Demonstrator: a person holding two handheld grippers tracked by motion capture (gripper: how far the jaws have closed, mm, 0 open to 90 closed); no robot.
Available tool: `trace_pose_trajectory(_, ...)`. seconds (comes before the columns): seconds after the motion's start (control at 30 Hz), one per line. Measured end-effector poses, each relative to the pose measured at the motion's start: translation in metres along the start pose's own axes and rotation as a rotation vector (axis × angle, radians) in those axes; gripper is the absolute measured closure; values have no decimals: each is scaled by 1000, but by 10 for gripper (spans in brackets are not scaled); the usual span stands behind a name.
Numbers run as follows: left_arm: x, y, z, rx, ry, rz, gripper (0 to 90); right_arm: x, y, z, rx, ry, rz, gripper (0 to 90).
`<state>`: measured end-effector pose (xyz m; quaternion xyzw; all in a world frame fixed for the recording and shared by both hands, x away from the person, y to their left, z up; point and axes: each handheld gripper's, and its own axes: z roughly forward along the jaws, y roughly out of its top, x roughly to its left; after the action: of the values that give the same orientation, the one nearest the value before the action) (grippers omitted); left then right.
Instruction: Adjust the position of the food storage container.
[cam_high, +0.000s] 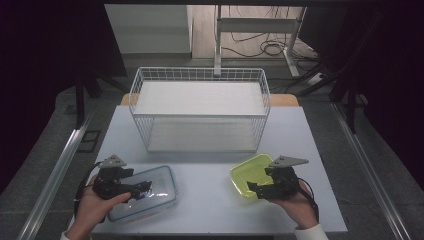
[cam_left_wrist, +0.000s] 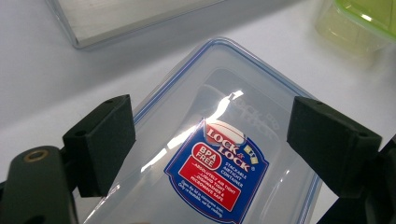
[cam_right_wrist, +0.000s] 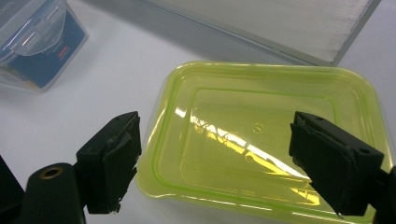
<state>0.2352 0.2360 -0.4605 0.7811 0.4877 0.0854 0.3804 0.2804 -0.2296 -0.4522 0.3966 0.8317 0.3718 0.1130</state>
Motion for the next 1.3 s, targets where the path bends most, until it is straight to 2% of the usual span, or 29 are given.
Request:
trace_pose_trajectory(0.4,-3,2,-1,-14,-20,1,187,0,-2,-2,-22,5,7,175)
trace_pose_trajectory(0.47,-3,2,-2,-18,-6,11,194,0,-3,-2,-16,9,9,175)
trace_pose_trajectory(0.57,-2,4,-2,-15,-4,-1,244,0,-5,-1,-11,8,12,175)
trace_pose_trajectory(0.6,-1,6,-3,-13,-22,-7,268,-1,-7,-2,-7,4,19,175)
trace_pose_trajectory(0.67,-2,7,-5,-26,-25,-3,299,-1,-7,-3,-7,2,21,174)
trace_pose_trajectory(0.7,-2,7,-7,-33,-18,-1,377,-1,-7,-4,-10,-1,30,175)
trace_pose_trajectory(0.73,-3,8,-9,-35,-13,7,511,-1,-8,-6,-18,-4,37,175)
trace_pose_trajectory(0.77,-3,8,-9,-35,-13,7,565,-1,-8,-6,-18,-4,37,175)
trace_pose_trajectory(0.8,-4,7,-12,-37,-13,16,565,-1,-8,-7,-22,-5,38,175)
trace_pose_trajectory(0.87,-3,5,-20,-45,-14,22,701,0,-8,-8,-24,-6,37,175)
trace_pose_trajectory(0.9,-2,4,-24,-47,-15,24,771,1,-9,-7,-22,-1,41,175)
trace_pose_trajectory(0.93,1,0,-32,-51,-10,27,853,2,-9,-6,-23,36,62,175)
trace_pose_trajectory(0.97,1,0,-32,-51,-10,27,877,2,-9,-6,-27,54,70,176)
trace_pose_trajectory(1.0,6,-9,-42,-59,-3,19,898,2,-8,-5,-29,68,78,177)
trace_pose_trajectory(1.03,6,-9,-42,-59,-3,19,900,2,-8,-5,-29,68,78,177)
trace_pose_trajectory(1.1,15,-21,-52,-51,21,1,900,4,-7,-4,-29,65,79,179)
trace_pose_trajectory(1.13,21,-32,-62,-45,33,-17,900,7,-6,-4,-32,68,77,182)
trace_pose_trajectory(1.17,21,-32,-62,-45,33,-17,900,7,-6,-4,-32,68,77,182)
trace_pose_trajectory(1.2,27,-44,-70,-41,47,-39,900,9,-6,-3,-32,64,71,183)
trace_pose_trajectory(1.23,27,-44,-70,-41,47,-39,900,9,-6,-3,-32,64,71,183)
trace_pose_trajectory(1.27,33,-58,-75,-29,63,-67,900,12,-5,-3,-32,62,62,184)
trace_pose_trajectory(1.3,33,-58,-75,-29,63,-67,900,12,-5,-3,-32,62,62,184)
